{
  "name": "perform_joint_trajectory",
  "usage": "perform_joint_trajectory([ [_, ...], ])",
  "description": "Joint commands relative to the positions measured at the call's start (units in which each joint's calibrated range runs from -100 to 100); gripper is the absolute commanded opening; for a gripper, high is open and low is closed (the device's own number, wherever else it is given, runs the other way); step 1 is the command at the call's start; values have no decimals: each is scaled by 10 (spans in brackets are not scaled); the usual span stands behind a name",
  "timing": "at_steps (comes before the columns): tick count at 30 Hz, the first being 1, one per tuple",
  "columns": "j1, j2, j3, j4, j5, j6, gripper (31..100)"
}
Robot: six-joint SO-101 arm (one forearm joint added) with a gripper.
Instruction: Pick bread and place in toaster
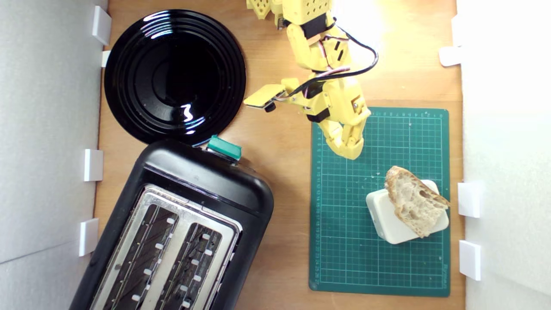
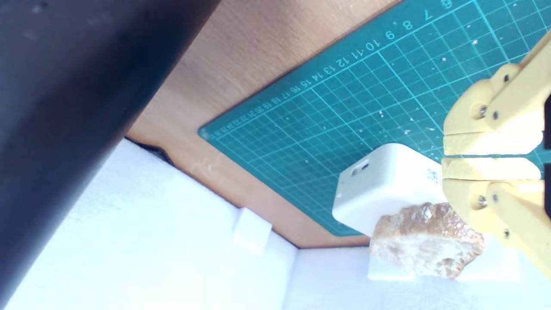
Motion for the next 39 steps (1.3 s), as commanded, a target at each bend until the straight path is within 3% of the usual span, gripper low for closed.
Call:
perform_joint_trajectory([
  [1, 34, 23, -18, 137, -74, -54, 336],
  [7, 56, 68, -16, 161, -124, -62, 344],
  [12, 82, 97, -18, 160, -153, -61, 475],
  [23, 87, 126, -20, 154, -198, -60, 628],
  [27, 82, 143, -22, 151, -210, -27, 678],
  [30, 79, 155, -23, 111, -232, -24, 716],
  [32, 79, 162, -23, 106, -249, -25, 742],
  [34, 79, 182, -24, 103, -276, -24, 810],
  [37, 66, 187, -26, 93, -283, -21, 840],
  [39, 44, 192, -29, 60, -283, -21, 846],
])
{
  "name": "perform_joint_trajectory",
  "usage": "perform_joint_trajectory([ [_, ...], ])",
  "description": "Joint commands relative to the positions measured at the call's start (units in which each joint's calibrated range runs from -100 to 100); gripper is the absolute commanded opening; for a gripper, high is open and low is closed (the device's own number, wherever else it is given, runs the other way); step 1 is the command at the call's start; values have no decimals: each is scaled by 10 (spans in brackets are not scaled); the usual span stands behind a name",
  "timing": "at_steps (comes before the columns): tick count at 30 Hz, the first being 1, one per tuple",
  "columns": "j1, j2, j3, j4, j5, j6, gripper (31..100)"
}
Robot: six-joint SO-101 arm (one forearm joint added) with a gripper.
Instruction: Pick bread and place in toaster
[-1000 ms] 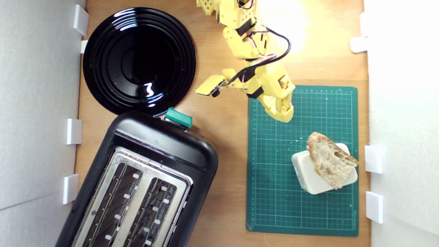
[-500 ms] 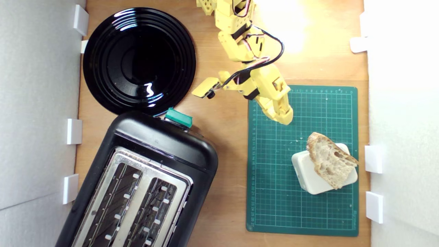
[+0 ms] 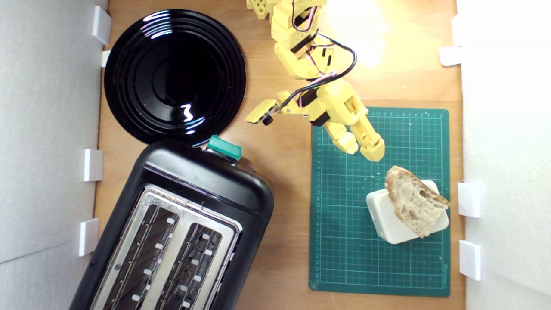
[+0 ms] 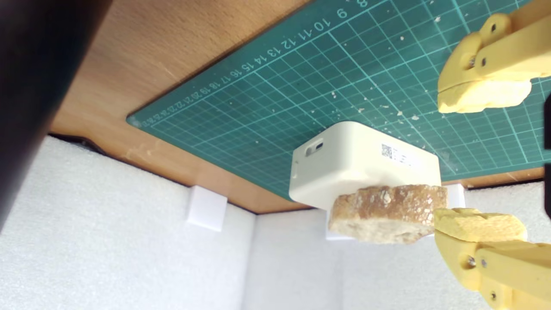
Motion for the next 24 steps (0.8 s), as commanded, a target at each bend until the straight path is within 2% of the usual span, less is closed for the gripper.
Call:
perform_joint_trajectory([
  [1, -36, 3, -25, -45, -21, 4, 846],
  [6, -57, 11, -33, -75, -21, 4, 846],
  [14, -73, 14, -50, -79, -19, 1, 846],
  [19, -102, 59, -92, -138, -19, 5, 846],
  [24, -111, 70, -123, -141, -18, 5, 846],
])
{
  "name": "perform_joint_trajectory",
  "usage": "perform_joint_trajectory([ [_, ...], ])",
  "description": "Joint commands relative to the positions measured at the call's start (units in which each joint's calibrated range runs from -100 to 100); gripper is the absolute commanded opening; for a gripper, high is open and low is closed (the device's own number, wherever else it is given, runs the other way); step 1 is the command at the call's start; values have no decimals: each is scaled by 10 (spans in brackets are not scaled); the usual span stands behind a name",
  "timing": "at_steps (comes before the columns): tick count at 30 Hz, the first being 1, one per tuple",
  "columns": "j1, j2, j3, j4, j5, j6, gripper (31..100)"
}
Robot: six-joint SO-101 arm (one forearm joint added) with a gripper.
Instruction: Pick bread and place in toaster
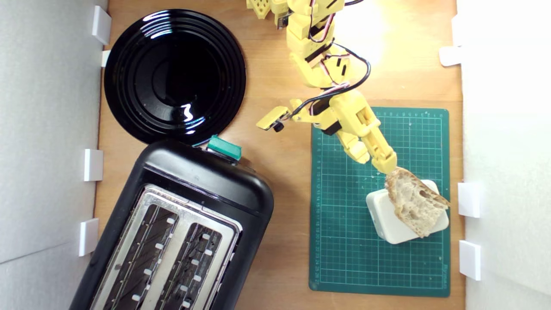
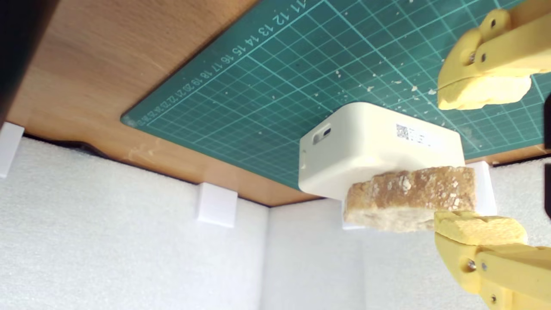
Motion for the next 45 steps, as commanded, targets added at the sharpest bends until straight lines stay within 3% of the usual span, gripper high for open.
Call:
perform_joint_trajectory([
  [1, -16, -6, -41, -6, -18, 3, 846],
  [11, -50, 22, -81, -7, -16, 1, 846],
  [45, -61, 81, -175, -8, -13, 4, 846],
])
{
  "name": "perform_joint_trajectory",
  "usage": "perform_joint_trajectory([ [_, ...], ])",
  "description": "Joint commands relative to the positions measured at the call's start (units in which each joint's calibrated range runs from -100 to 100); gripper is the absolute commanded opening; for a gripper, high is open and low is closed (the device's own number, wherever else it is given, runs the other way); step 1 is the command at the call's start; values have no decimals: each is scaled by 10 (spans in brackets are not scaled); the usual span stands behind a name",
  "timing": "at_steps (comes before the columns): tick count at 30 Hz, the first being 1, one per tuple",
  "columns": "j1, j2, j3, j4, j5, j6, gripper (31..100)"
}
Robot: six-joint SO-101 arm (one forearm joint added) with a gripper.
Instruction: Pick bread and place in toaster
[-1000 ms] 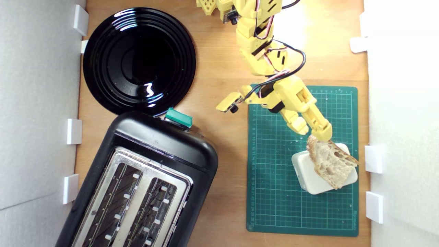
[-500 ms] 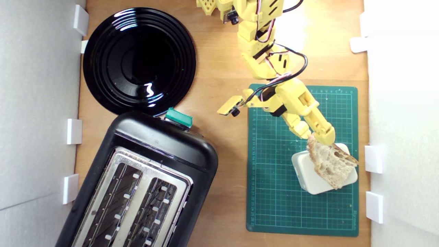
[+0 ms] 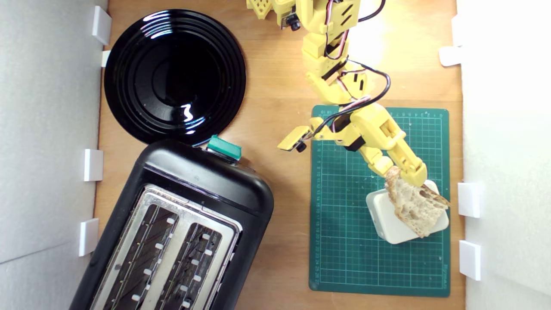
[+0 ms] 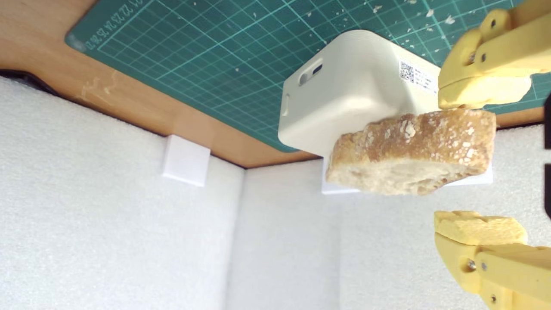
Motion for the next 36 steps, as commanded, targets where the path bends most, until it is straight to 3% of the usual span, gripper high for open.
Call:
perform_joint_trajectory([
  [1, -10, -8, -25, -6, -13, 4, 846],
  [36, -10, 23, -66, -6, -13, 14, 836],
])
